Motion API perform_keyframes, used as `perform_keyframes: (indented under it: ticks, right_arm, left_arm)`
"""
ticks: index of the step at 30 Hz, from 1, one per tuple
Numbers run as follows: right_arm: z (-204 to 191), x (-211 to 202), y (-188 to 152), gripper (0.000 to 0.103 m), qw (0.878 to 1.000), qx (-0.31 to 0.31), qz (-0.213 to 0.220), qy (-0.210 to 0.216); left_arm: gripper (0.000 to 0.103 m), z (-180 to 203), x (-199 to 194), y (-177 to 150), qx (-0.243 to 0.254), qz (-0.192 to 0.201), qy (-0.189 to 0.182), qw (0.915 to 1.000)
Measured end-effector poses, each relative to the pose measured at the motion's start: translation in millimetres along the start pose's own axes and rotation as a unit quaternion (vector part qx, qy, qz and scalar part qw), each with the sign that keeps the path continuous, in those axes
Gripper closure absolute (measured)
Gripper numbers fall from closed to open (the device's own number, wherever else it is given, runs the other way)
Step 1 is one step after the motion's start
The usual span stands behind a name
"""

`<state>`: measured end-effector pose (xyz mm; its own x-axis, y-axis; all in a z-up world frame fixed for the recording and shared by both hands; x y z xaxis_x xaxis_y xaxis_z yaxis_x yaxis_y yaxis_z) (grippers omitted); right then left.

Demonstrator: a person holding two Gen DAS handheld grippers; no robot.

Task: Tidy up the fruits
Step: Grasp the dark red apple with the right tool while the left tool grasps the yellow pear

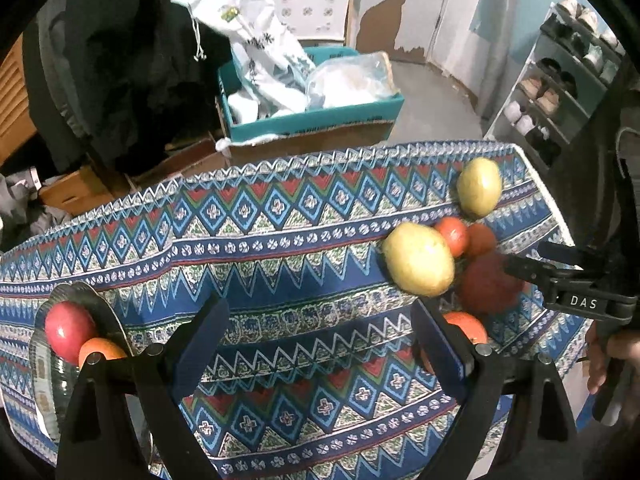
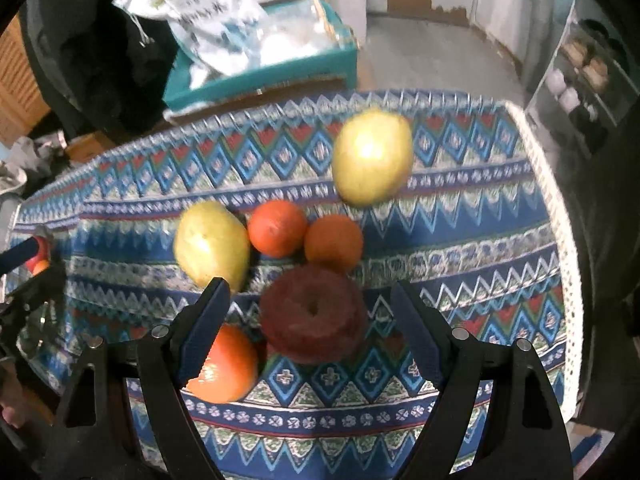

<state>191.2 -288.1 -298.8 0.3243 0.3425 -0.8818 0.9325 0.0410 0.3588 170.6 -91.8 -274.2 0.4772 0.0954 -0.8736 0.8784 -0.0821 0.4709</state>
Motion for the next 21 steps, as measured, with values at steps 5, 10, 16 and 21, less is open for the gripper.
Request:
perform_keyframes:
  ticks: [5,10,16,21]
  right_arm:
    - [10,21,-9,0.020,1.000,0.010,-0.027,-0.004]
    - [12,36,-18,0.020,0.999,0.012,-0.048,0.001]
    - [10,52,-25,0.020,0.998,0.007,-0.066,0.000]
    - [9,58,-28,0.026,0.998,0.000,-0.069,0.008]
  left_arm:
    - [0.010,0,15,-7,0.000,-0.017,0.003,0.9998]
    - [0.010,4,24,-9,0.005,-0.024,0.002,0.9997]
    - [0.010,9,36,-12,0.011,-0.033,0.003,0.9994]
    - [0.010,19,42,-10,0.011,-0.039,-0.008,0.9992]
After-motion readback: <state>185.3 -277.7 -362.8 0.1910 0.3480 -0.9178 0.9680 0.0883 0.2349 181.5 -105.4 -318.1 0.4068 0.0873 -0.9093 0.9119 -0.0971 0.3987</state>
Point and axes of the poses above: each gripper's, at about its wrist camera, not at the fingertips, and x roughly the way its jaws point, z to its right, y to its top, the point moved 10 cm from there along x, roughly the way its jaws point, and after that the axes turned 12 degrees about y, right-handed, at the moved point
